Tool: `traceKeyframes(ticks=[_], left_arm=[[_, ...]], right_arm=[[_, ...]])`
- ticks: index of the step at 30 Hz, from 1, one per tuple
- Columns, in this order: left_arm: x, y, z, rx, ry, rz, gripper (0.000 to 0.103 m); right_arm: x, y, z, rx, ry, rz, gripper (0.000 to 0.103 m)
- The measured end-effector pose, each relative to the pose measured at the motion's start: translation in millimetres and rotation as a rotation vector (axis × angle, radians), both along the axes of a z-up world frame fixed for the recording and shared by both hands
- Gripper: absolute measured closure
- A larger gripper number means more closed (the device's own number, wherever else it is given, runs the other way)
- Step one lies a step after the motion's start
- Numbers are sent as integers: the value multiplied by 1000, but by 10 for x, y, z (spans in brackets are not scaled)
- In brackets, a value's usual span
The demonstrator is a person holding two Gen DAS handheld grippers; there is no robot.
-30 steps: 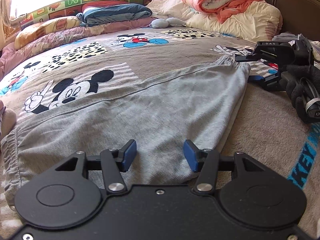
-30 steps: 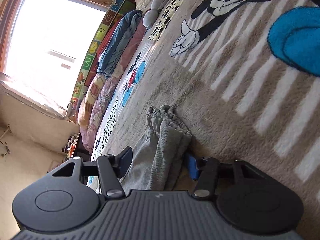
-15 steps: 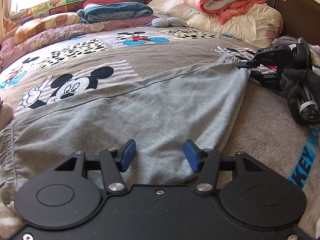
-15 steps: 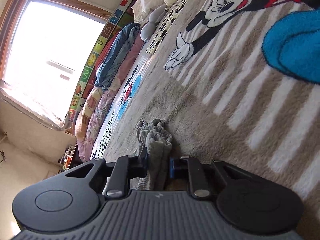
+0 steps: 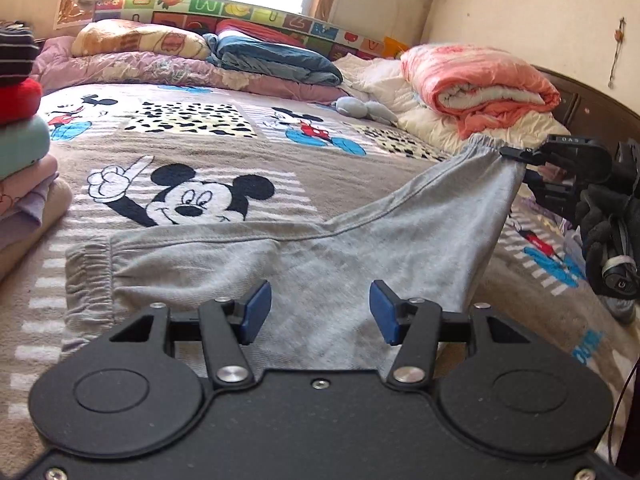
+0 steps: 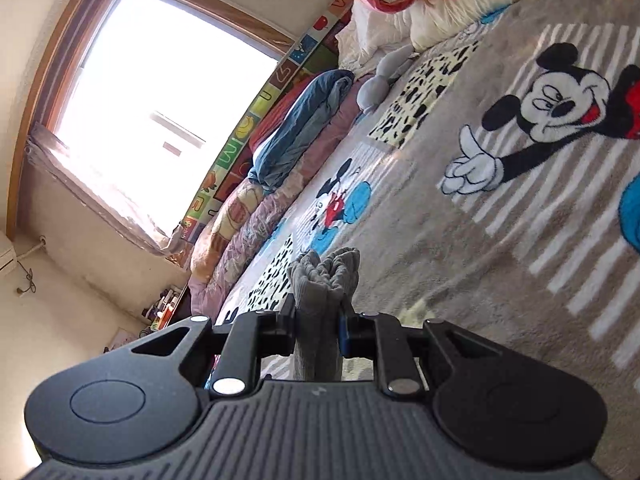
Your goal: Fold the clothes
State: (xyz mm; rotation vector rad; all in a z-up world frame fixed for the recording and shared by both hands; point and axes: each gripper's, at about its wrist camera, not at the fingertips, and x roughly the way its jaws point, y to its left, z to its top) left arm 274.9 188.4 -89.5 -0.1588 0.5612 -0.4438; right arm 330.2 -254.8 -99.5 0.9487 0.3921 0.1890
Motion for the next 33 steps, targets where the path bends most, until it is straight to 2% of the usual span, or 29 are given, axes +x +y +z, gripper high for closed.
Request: traceKeyframes(ticks=[6, 14, 24, 33], left_arm=[[-115, 429, 191, -175, -25, 89, 49], [-258, 960, 310, -265, -44, 212, 46], [-407, 1418, 365, -340, -64, 303, 45], [-479, 1636, 350, -372, -64, 343, 44]], right_arm=[[-29, 571, 568, -125, -97, 102, 82], [34, 1686, 963, -312, -168, 290, 82], [-57, 2835, 882, -450, -180, 445, 82], [-386, 3588, 648, -700, -244, 526, 82]])
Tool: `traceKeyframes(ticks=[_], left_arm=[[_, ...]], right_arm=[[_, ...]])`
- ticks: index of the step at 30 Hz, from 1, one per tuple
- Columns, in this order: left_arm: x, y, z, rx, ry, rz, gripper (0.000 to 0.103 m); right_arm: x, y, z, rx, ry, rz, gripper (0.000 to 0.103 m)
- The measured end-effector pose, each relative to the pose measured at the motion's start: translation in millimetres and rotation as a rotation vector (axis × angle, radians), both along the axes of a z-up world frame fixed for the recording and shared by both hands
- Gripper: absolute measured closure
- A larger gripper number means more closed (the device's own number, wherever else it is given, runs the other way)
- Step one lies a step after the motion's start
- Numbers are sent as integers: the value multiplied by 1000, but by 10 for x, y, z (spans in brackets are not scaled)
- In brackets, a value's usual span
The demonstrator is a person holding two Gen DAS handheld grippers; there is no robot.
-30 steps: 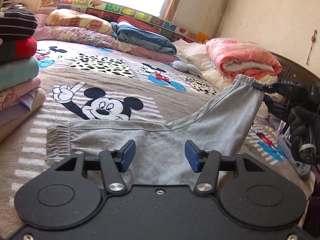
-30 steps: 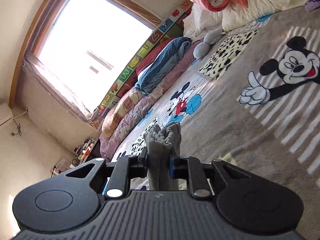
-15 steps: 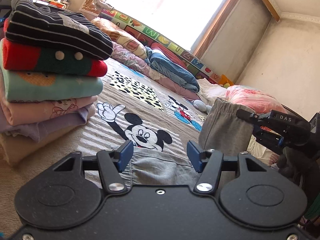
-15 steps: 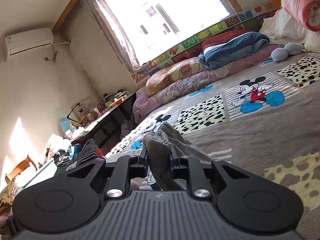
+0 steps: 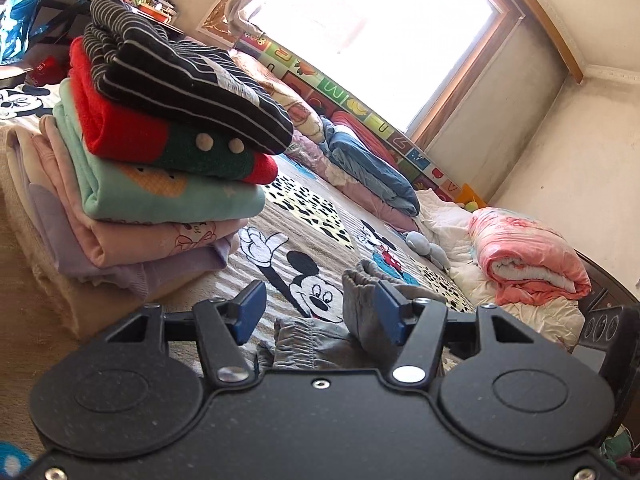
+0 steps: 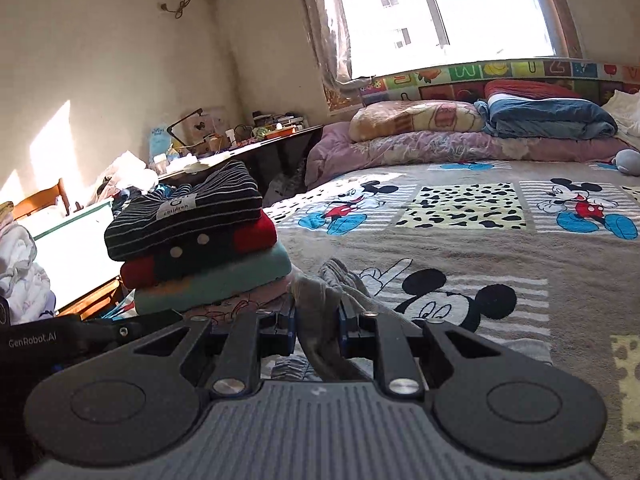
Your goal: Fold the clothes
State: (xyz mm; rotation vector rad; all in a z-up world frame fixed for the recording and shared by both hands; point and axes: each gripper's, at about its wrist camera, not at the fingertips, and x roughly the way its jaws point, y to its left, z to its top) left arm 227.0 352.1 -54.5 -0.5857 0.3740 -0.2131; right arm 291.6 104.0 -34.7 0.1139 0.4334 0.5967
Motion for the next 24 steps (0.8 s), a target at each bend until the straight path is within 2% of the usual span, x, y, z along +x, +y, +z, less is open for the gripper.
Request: traceKeyframes(ticks=[3, 8, 12, 13, 17, 19, 22, 24], left_arm=[[-6, 4, 4, -1, 0, 1, 44], [14, -33, -10, 17, 8, -4, 44], [50, -114, -10, 55, 2, -3, 44], [60, -147, -5, 70, -3, -2, 44], [99, -277, 15, 133, -24, -1, 46], [156, -440, 7, 195, -30, -23, 50], [254, -706, -18, 284, -37, -59, 59], [333, -897, -58, 342, -34, -83, 61]], right_arm=[[-101, 234, -102, -86, -35, 29, 82], [-230, 584, -439, -252, -68, 86, 81], [-412, 782, -615, -353, -123, 147, 55], [-496, 801, -607, -368, -158, 165, 53], [-838, 597, -447, -337, -228, 223, 49], [-970, 443, -373, -317, -247, 237, 48], [-906, 75, -355, -289, -217, 168, 48], [-803, -151, -367, -277, -190, 112, 47]])
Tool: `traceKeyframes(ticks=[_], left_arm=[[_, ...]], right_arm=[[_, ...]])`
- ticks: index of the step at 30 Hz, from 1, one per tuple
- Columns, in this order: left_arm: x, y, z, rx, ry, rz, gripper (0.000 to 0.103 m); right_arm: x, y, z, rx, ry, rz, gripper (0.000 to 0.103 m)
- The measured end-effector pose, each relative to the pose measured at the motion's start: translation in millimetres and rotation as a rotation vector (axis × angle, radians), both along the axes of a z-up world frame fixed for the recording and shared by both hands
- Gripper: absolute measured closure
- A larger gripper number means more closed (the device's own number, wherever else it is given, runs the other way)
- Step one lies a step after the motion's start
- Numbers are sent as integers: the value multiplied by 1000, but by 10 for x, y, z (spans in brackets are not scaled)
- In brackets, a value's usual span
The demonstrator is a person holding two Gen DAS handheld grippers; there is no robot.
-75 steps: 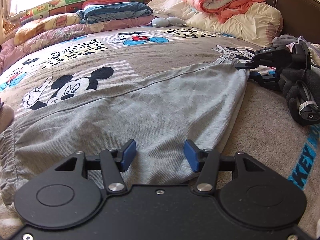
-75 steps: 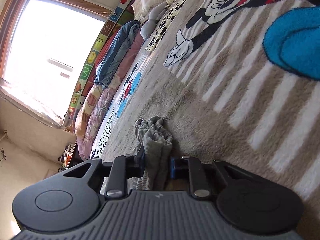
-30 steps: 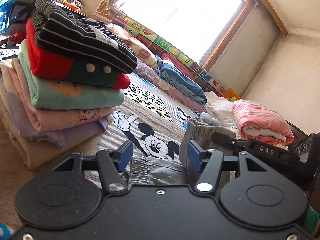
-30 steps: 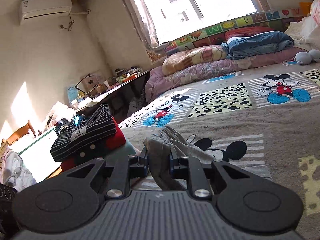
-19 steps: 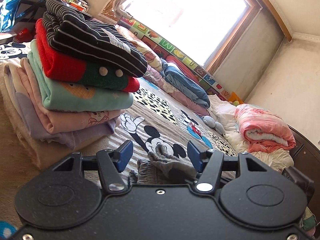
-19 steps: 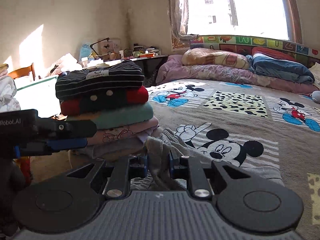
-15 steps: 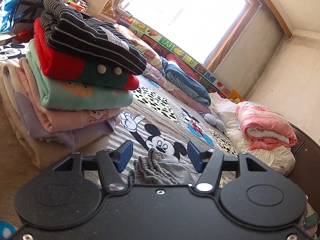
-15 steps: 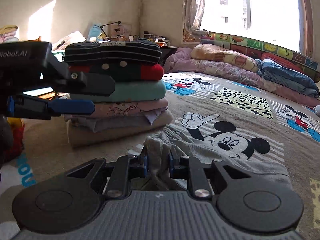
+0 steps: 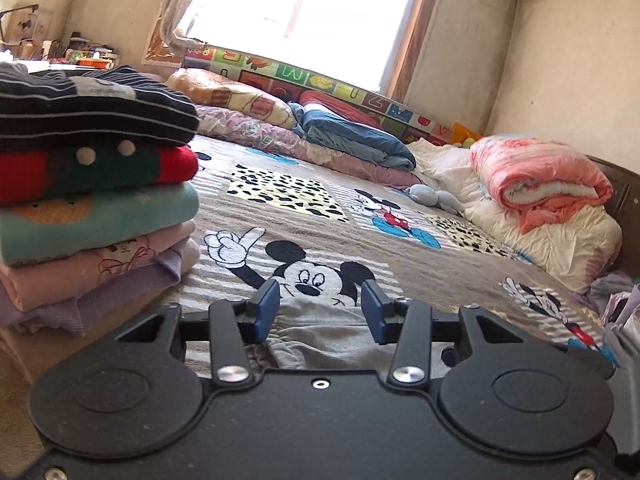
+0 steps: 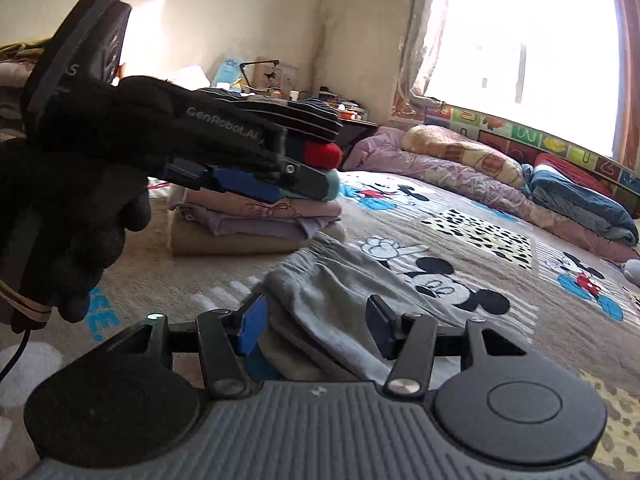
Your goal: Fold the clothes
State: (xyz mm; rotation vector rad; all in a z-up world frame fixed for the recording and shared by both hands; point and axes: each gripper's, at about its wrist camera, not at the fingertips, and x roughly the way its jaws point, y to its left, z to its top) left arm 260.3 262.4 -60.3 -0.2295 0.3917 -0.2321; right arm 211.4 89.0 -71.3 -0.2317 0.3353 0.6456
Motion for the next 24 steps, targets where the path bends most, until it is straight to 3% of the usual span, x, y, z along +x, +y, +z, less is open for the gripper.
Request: traceKeyframes(ticks=[3, 7, 15, 17, 20, 24], left_arm=[[133, -214, -101, 88, 18, 0, 62], [408, -305, -513, 277, 164, 64, 64], [402, -216, -545, 247, 162, 52, 63], [333, -137, -436, 174, 147, 31, 61], [212, 105, -255, 8, 99, 79, 59], [92, 404, -199, -175, 104, 160, 41]], right_arm=[[135, -110, -105, 1, 59, -37, 47], [305, -230, -256, 0, 143, -77, 41], [627, -490, -518, 13, 303, -157, 39], [653, -614, -476, 60, 321, -173, 39], [691, -800, -412, 132, 348, -196, 39], [742, -1048, -327, 227, 384, -228, 39]])
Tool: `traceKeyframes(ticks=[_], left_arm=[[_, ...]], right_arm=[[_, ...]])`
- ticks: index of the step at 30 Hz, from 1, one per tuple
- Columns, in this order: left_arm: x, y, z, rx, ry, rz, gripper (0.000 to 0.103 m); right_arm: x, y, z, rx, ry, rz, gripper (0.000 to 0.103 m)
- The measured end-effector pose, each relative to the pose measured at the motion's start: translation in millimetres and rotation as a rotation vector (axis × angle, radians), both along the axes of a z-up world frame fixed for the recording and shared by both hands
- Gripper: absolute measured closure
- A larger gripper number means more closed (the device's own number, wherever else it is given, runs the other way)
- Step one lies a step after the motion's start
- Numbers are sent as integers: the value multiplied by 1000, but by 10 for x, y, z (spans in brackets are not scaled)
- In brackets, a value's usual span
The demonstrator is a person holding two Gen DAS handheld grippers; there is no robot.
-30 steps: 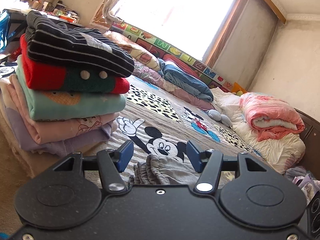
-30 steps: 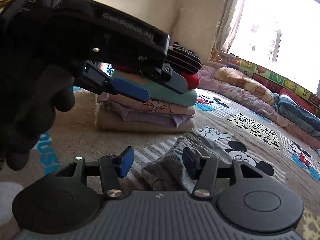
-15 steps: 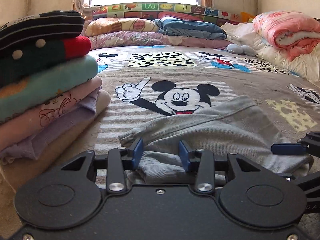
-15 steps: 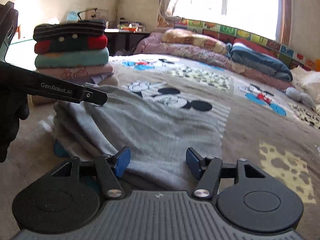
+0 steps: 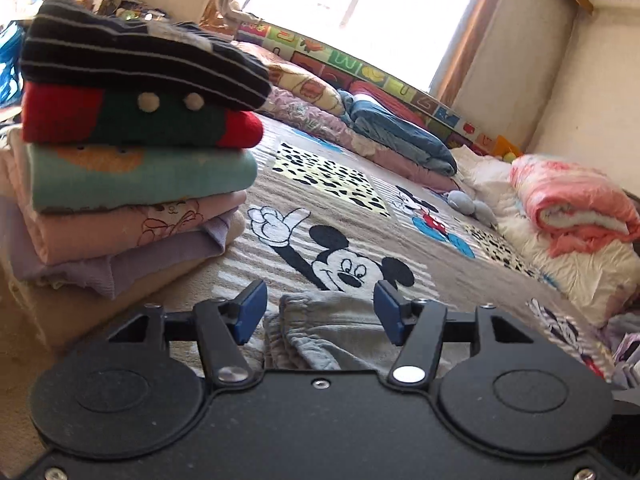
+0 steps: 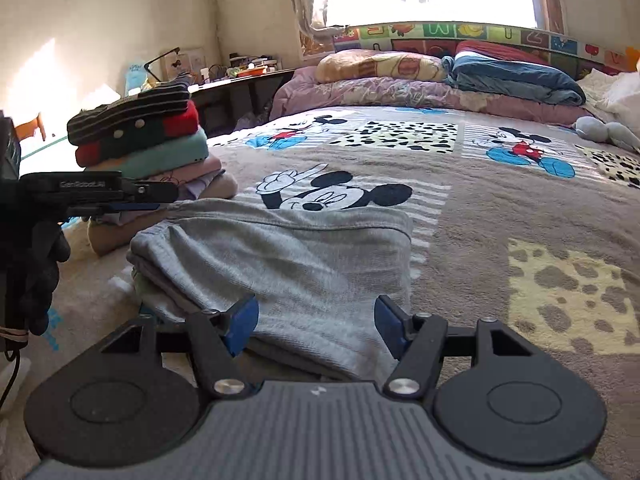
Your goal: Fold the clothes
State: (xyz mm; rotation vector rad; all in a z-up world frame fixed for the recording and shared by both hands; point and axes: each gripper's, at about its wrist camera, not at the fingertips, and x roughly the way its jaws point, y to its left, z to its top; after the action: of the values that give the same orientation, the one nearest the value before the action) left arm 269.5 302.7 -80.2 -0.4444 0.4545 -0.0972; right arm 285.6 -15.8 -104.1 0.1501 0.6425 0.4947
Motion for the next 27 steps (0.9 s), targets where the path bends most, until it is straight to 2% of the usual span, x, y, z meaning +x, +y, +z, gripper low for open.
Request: traceKeyframes(ticks=[3, 10, 13, 15, 16, 17, 18, 19, 21, 23, 26, 27], left_arm=[[15, 157, -123, -151, 59, 32, 40], [123, 130, -356, -220, 183, 8, 39], [172, 125, -488, -256, 227, 3, 40], [191, 104, -576, -282, 218, 8, 43], [195, 86, -590, -282, 213, 6, 48], [193, 78, -581, -282, 208, 7, 49], [191, 71, -571, -283, 203, 8, 55], [185, 77, -568, -292, 196, 9, 59], [124, 131, -524, -343, 179, 9, 67], [64, 185, -480, -393, 162, 9, 73], [-64, 274, -354, -517, 168, 20, 75], [-68, 277, -380, -513, 182, 22, 75]], right_arm=[[38, -186, 64, 68, 22, -34, 39], [475, -383, -259, 302, 208, -138, 38], [574, -391, -364, 358, 228, -145, 38], [634, -387, -415, 385, 235, -149, 39], [649, -367, -432, 385, 237, -148, 44], [660, -343, -452, 383, 239, -147, 49], [671, -318, -472, 381, 242, -145, 61], [682, -294, -492, 379, 244, -144, 67], [673, -287, -489, 381, 238, -138, 86], [649, -310, -451, 394, 229, -137, 91], [558, -429, -266, 479, 239, -149, 94], [548, -440, -238, 479, 244, -154, 94]])
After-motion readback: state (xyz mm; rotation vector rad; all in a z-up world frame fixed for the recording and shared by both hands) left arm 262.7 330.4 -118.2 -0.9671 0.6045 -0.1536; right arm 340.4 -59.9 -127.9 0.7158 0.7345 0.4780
